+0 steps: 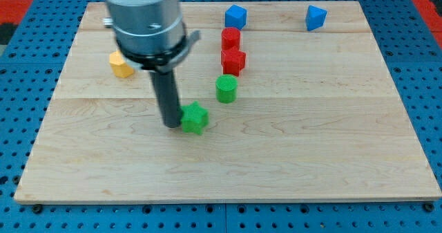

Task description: Move the yellow hexagon to the bottom of the green star

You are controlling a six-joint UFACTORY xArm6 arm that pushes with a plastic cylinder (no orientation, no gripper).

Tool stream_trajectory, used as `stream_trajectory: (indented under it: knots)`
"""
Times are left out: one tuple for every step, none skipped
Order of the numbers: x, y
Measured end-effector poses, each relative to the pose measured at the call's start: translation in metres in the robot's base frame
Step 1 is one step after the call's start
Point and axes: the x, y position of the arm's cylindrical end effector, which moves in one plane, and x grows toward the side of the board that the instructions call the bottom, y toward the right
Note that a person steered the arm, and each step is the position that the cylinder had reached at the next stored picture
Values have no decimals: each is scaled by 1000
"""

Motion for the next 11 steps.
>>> stream_trajectory:
  knots:
    - [-1, 17]
    - [-2, -5]
    - [-7, -34]
    - [-46, -19]
    - [-110, 12]
    - [-148, -21]
    - [-163, -80]
    - [-170, -112]
    - [-136, -145]
    - [-73, -134]
    - [-115, -130]
